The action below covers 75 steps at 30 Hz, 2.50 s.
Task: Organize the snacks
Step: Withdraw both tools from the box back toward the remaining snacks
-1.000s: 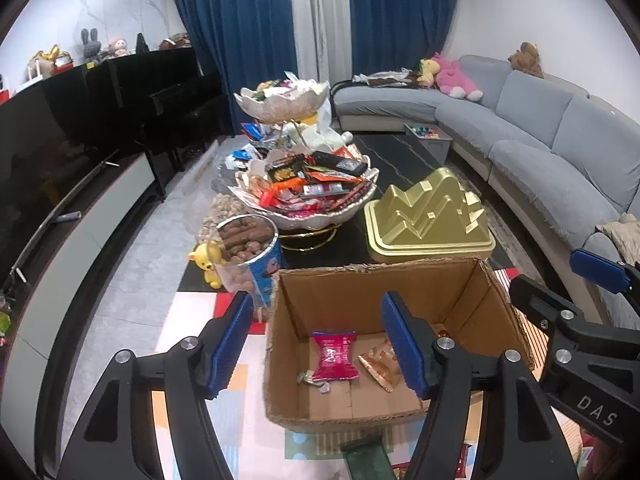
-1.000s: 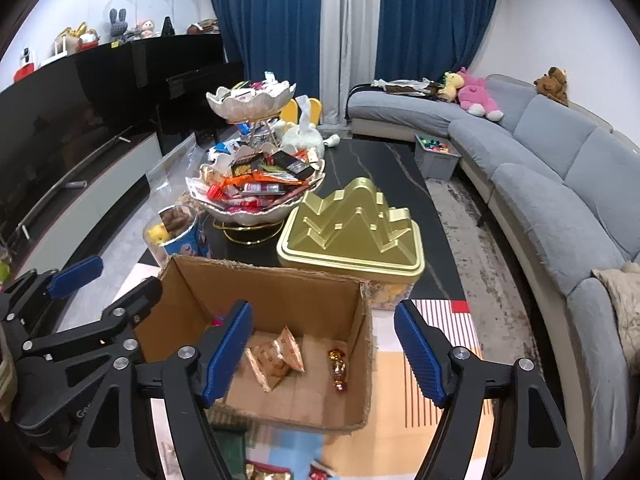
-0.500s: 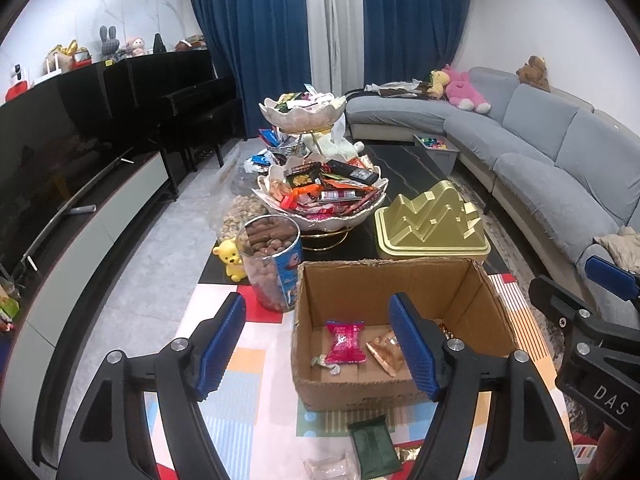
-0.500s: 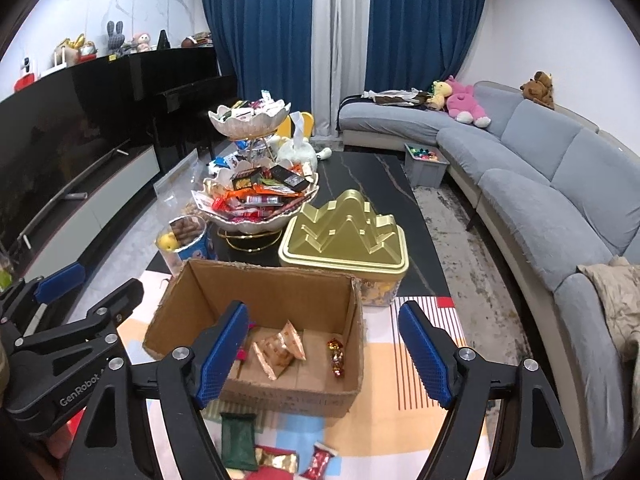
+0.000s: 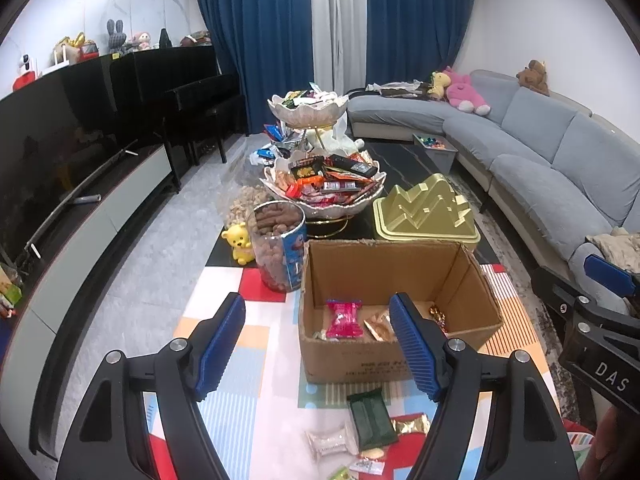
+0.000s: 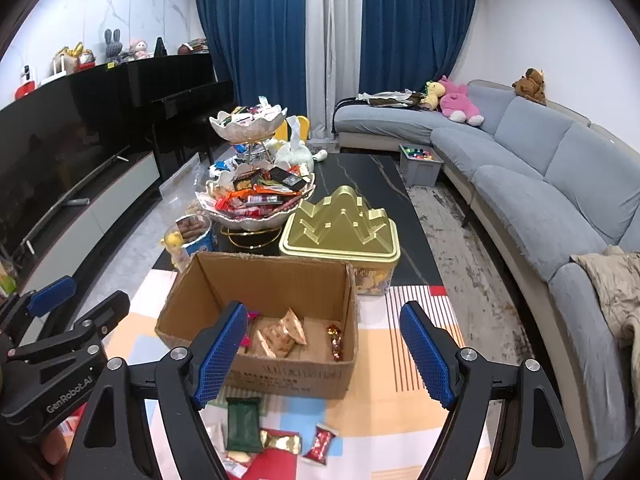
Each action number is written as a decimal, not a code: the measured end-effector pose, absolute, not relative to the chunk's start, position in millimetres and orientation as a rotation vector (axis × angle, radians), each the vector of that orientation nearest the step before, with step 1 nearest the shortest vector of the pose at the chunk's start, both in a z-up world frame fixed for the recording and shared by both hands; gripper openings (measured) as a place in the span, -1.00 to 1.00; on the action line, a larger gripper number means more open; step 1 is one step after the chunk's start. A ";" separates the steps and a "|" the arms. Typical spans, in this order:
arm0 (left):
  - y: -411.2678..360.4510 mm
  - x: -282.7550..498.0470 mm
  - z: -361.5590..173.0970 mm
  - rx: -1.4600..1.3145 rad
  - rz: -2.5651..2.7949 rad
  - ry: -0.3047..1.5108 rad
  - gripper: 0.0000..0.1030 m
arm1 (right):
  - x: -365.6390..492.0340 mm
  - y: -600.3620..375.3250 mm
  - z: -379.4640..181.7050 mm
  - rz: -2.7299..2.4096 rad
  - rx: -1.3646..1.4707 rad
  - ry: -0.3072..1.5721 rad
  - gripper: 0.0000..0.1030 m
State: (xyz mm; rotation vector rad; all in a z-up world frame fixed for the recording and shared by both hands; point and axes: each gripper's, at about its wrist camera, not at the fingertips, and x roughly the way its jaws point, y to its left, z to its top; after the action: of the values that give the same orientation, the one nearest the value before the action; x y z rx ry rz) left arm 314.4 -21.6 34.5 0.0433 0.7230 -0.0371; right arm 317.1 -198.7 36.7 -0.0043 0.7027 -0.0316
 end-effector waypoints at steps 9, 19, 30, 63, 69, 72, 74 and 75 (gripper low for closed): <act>-18.2 293.5 33.2 0.045 -0.040 0.731 0.44 | 296.9 -197.9 36.5 -0.037 -0.003 0.699 0.54; -14.0 273.1 23.0 0.049 -0.038 0.747 0.44 | 282.9 -197.0 34.5 -0.041 -0.005 0.688 0.54; -15.9 256.2 3.7 0.063 -0.032 0.773 0.44 | 272.2 -200.8 20.1 -0.047 0.006 0.710 0.54; -20.7 210.0 -90.3 -0.006 0.092 0.883 0.43 | 250.5 -205.2 -65.8 -0.023 -0.038 0.836 0.54; -23.4 205.5 -107.9 -0.021 0.103 0.898 0.43 | 251.2 -209.9 -84.8 -0.028 -0.031 0.869 0.54; -24.9 204.1 -116.7 -0.024 0.104 0.911 0.43 | 252.1 -210.6 -94.0 -0.029 -0.026 0.884 0.54; -26.1 204.0 -122.4 -0.027 0.101 0.922 0.43 | 252.5 -210.8 -99.3 -0.028 -0.027 0.892 0.54; -26.3 204.4 -124.7 -0.028 0.101 0.927 0.43 | 252.8 -211.1 -103.0 -0.028 -0.027 0.898 0.54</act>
State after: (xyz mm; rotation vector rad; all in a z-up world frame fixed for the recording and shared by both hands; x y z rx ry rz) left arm 204.4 -26.3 -124.7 -0.0282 0.9272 0.1012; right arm 252.8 -211.1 -103.0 -0.0269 0.8976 -0.0280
